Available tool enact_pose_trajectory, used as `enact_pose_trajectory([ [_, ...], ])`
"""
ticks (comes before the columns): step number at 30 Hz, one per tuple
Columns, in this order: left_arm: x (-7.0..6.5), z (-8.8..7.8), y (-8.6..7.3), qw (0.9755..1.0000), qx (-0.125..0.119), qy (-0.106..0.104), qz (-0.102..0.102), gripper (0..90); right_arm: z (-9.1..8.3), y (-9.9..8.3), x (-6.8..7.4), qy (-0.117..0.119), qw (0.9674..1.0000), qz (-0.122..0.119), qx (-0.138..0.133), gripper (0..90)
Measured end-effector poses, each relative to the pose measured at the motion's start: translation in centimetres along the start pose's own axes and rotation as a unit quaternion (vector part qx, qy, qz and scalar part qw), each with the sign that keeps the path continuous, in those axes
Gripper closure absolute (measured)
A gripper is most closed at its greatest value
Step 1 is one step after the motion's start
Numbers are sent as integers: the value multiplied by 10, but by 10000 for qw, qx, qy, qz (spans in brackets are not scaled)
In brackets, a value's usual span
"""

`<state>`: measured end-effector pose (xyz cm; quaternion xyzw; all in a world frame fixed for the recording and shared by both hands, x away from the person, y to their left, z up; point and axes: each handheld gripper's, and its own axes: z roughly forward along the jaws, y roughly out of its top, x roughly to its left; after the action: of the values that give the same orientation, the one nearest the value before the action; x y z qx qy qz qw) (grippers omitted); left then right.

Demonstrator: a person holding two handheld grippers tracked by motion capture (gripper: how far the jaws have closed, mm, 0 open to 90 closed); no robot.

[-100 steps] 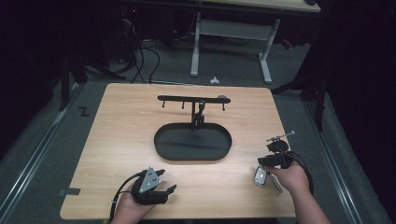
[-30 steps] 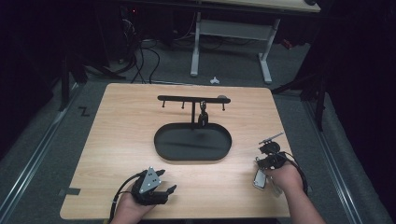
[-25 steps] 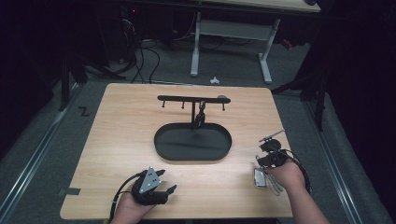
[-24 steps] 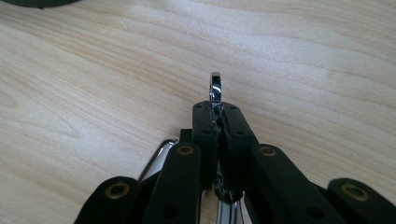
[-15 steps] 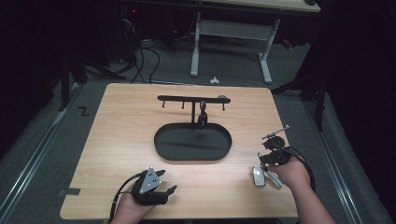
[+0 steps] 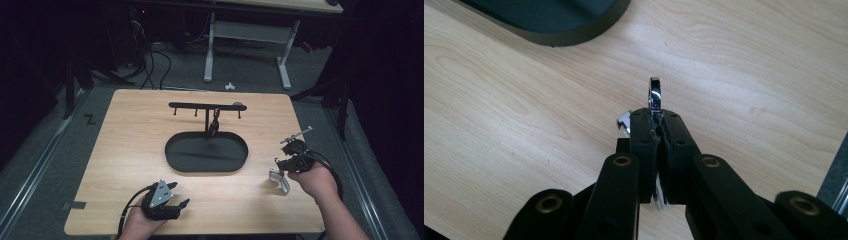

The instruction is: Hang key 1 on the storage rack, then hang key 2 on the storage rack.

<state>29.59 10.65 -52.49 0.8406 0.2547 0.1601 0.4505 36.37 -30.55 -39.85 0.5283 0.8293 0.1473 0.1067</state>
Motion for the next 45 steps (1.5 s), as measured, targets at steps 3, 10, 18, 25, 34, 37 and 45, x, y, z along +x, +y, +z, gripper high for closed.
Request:
enact_pose_trajectory([
  [3, 0, 0, 0, 10000, 1, -4, 7, 305, -5, 4, 3, -4, 10000, -69, -58, 865],
  [10, 2, 1, -1, 10000, 12, -35, 2, 305, -12, 10, 12, 28, 9996, -168, -204, 865],
  [18, 3, -1, 0, 10000, -63, -31, -25, 305, -17, 17, 20, 42, 9993, -273, -257, 865],
  [25, 4, 0, 0, 10000, -33, -22, -23, 304, -20, 23, 22, 52, 9990, -352, -258, 865],
  [34, 4, 0, -1, 10000, -1, -45, -18, 304, -26, 34, 25, 72, 9987, -413, -289, 865],
  [37, 4, 0, -2, 10000, 0, -48, -36, 304, -27, 38, 26, 81, 9986, -420, -308, 865],
  [45, 5, -4, -2, 10000, -29, -15, -59, 305, -30, 54, 33, 95, 9979, -529, -355, 865],
])
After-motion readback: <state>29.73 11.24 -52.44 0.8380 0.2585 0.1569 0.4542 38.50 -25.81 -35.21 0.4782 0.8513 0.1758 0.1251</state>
